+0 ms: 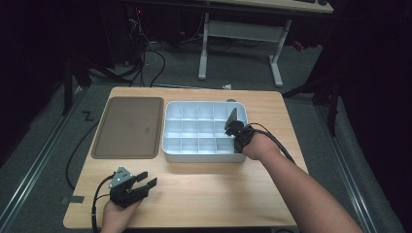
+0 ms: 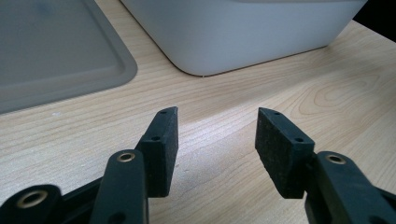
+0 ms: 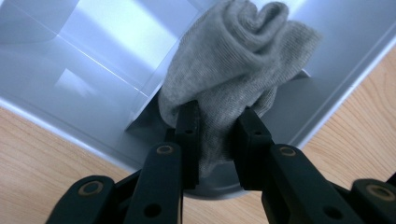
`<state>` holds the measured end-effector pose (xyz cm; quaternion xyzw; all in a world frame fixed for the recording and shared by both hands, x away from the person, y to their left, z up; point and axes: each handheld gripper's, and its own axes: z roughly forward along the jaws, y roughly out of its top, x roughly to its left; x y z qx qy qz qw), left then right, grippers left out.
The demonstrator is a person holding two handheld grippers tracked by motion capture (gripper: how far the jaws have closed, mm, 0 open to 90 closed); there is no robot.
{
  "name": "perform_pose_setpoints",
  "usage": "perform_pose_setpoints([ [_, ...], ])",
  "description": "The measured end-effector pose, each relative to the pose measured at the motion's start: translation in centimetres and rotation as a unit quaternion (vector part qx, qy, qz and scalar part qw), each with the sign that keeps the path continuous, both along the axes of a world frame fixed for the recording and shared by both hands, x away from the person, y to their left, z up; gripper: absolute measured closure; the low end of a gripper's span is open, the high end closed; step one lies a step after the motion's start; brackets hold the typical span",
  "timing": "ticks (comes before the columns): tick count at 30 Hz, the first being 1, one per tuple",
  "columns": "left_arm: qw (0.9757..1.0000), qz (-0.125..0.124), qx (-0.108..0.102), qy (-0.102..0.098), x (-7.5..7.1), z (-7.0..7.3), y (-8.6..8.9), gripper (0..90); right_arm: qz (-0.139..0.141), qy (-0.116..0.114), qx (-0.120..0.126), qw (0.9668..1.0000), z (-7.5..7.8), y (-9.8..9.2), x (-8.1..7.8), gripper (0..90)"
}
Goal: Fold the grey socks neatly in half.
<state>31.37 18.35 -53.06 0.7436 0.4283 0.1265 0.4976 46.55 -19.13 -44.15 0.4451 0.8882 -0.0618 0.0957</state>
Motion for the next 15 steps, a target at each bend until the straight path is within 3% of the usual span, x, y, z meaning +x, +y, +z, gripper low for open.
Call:
perform_pose_setpoints([
  [6,1.0,-0.001,0.0,-0.001,0.0,0.1,0.0,49.5,-0.014,-0.004,0.016,0.9998,0.5,-0.4,-0.1,65.2],
  [8,1.0,-0.001,-0.001,0.0,0.0,0.1,0.0,49.4,-0.02,-0.007,0.037,0.9991,1.4,-1.0,-0.4,61.1],
  [15,1.0,0.004,-0.002,-0.003,0.0,0.2,0.1,48.3,-0.025,-0.023,0.062,0.9975,3.0,-1.8,-0.8,56.8],
])
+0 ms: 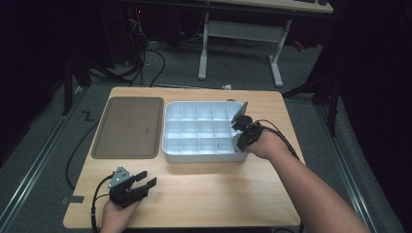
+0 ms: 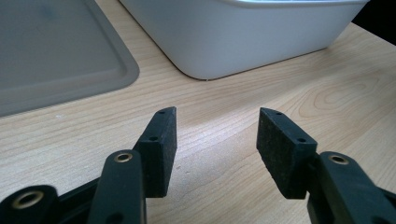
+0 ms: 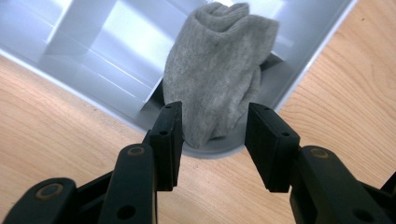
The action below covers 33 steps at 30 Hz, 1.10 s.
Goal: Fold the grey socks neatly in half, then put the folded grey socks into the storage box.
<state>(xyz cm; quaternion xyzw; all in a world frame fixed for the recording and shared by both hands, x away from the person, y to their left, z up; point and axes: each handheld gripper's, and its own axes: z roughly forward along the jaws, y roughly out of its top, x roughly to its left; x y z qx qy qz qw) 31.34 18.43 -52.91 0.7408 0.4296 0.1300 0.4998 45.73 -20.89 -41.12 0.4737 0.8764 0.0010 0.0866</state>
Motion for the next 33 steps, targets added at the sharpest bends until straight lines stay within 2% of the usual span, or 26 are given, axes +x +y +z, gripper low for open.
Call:
perform_pose_setpoints([
  [1,1.0,0.001,0.001,0.0,0.0,0.0,0.0,47.8,-0.01,-0.003,0.011,0.9999,0.5,-0.1,-0.2,56.2],
  [3,1.0,0.002,0.001,-0.001,-0.1,0.0,0.0,47.5,-0.004,-0.008,0.015,0.9999,0.6,-0.3,-0.2,56.3],
  [4,1.0,0.003,0.002,-0.001,-0.1,0.0,0.1,46.6,-0.01,-0.011,0.03,0.9994,1.0,-0.5,-0.3,56.2],
  [5,1.0,0.006,0.001,-0.002,-0.1,0.0,0.1,46.6,-0.01,-0.011,0.03,0.9994,1.0,-0.5,-0.3,56.2],
  [8,0.9999,0.011,0.003,-0.006,-0.1,0.2,0.2,43.1,-0.022,-0.016,0.05,0.9984,1.5,-0.9,-0.1,57.7],
  [12,0.9996,0.016,0.016,-0.018,-0.1,0.4,0.1,38.8,-0.023,-0.019,0.054,0.9981,1.8,-0.9,0.1,58.0],
  [13,0.9991,0.025,0.022,-0.027,0.0,0.6,0.1,35.5,-0.024,-0.02,0.058,0.9978,1.9,-1.0,0.2,58.2],
  [19,0.9981,0.045,0.027,-0.032,0.0,0.5,0.3,27.9,-0.029,-0.023,0.064,0.9972,2.0,-1.0,0.4,56.8],
  [26,0.9981,0.046,0.027,-0.032,-0.2,0.5,0.7,27.7,-0.025,-0.026,0.067,0.9971,2.2,-0.9,0.7,55.6],
  [30,0.998,0.049,0.027,-0.031,-0.3,0.4,1.0,27.7,-0.028,-0.027,0.072,0.9966,2.3,-0.9,1.2,56.2],
  [31,0.998,0.05,0.025,-0.03,-0.4,0.4,1.1,27.7,-0.036,-0.025,0.073,0.9964,2.3,-0.7,1.2,57.2],
  [33,0.9979,0.05,0.026,-0.03,-0.5,0.5,1.2,27.7,-0.027,-0.023,0.071,0.9969,2.2,-0.6,1.4,58.6],
])
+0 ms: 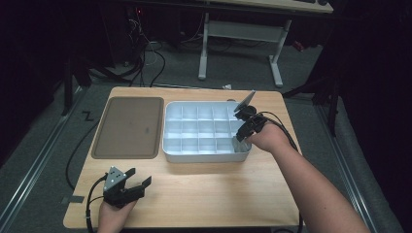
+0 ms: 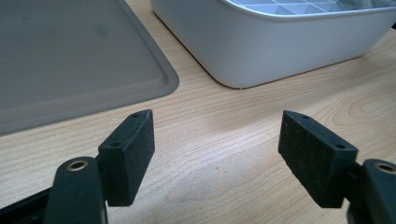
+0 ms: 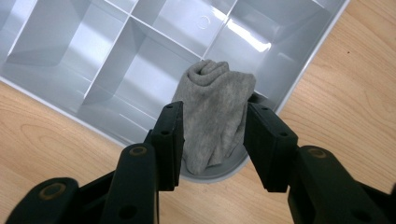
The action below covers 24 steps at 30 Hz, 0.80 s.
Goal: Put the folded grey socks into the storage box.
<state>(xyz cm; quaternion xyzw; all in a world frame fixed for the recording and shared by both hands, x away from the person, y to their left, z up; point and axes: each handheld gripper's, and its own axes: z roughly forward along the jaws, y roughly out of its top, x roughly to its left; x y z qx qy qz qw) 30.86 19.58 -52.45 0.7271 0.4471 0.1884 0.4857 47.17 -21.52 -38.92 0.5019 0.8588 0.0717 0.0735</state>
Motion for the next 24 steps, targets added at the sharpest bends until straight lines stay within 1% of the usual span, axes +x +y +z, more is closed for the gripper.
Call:
perform_pose_setpoints([
  [5,1.0,0.001,0.0,0.001,0.0,0.0,0.0,27.7,0.005,0.006,-0.006,1.0,-0.4,0.4,0.5,60.9],
  [8,1.0,-0.001,0.002,0.002,0.1,-0.1,0.0,27.7,-0.006,0.019,-0.013,0.9997,-1.0,0.4,0.9,61.2],
  [9,1.0,-0.001,0.002,0.002,0.1,-0.1,0.0,27.7,0.0,0.021,-0.015,0.9997,-1.3,0.4,1.0,61.5],
  [10,1.0,-0.001,0.003,0.002,0.1,-0.1,0.0,27.7,-0.007,0.025,-0.016,0.9995,-1.4,0.5,1.1,61.7],
  [11,1.0,0.0,0.003,0.002,0.1,-0.2,0.0,27.7,0.0,0.024,-0.016,0.9996,-1.6,0.5,1.2,61.9],
  [12,1.0,0.0,0.002,0.004,0.1,-0.2,0.0,27.8,-0.009,0.026,-0.015,0.9995,-1.7,0.5,1.3,62.5],
  [13,1.0,0.0,0.002,0.005,0.1,-0.2,0.0,27.8,-0.003,0.031,-0.017,0.9994,-2.1,0.6,1.6,64.2],
  [15,1.0,0.0,0.003,0.004,0.1,-0.3,0.0,27.8,-0.006,0.034,-0.019,0.9992,-2.3,0.7,1.7,64.7],
  [17,1.0,-0.001,0.004,0.003,0.1,-0.2,-0.1,27.8,-0.008,0.038,-0.022,0.999,-2.6,0.8,1.9,67.8],
  [20,1.0,-0.003,0.006,0.003,0.1,-0.3,-0.1,27.9,-0.011,0.05,-0.032,0.9982,-3.0,0.9,2.0,77.2],
  [21,1.0,-0.004,0.006,0.004,0.1,-0.3,-0.1,27.9,-0.009,0.052,-0.039,0.9979,-3.1,0.9,2.0,80.1],
  [22,1.0,-0.004,0.006,0.005,0.1,-0.3,-0.1,27.9,-0.002,0.051,-0.041,0.9979,-3.2,0.9,2.0,81.6],
  [24,1.0,-0.002,0.005,0.005,0.1,-0.3,0.0,27.9,0.0,0.056,-0.046,0.9974,-3.4,0.9,2.0,83.6],
])
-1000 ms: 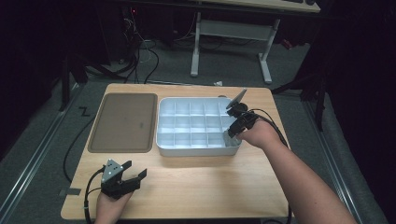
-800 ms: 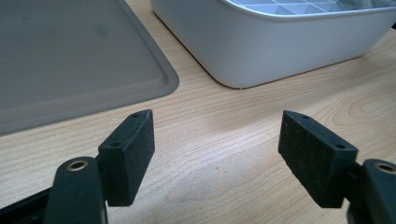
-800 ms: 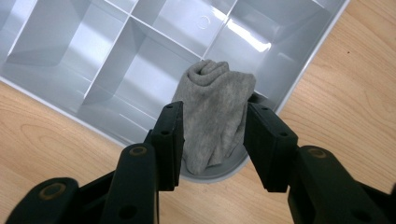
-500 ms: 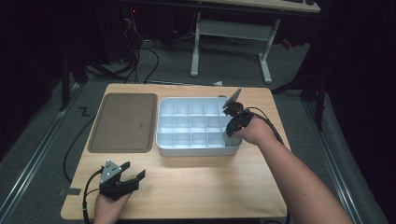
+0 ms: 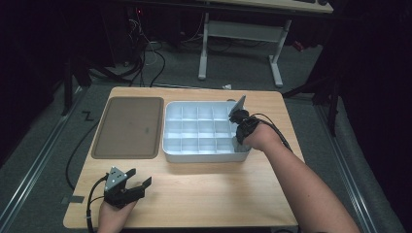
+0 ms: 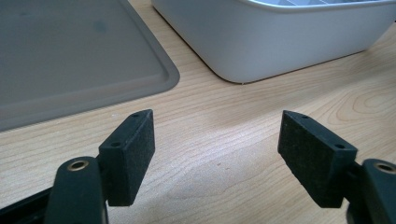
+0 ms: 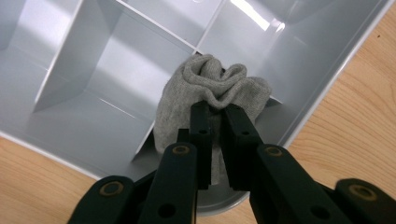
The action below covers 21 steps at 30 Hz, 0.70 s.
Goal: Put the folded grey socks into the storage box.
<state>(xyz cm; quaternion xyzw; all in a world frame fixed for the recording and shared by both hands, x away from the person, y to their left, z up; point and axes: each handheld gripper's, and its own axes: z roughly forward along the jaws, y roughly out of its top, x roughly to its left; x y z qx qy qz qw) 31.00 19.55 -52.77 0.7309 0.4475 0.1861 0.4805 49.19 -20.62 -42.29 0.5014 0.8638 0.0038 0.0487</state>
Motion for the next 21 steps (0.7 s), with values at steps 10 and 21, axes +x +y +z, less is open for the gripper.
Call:
perform_pose_setpoints([
  [10,1.0,-0.001,0.001,0.001,0.0,0.0,0.0,28.1,-0.006,0.015,-0.016,0.9997,-0.7,0.3,0.3,83.9],
  [21,0.9999,-0.007,0.007,0.003,0.0,-0.1,-0.2,28.2,-0.026,0.002,-0.005,0.9997,0.5,0.6,0.7,70.1],
])
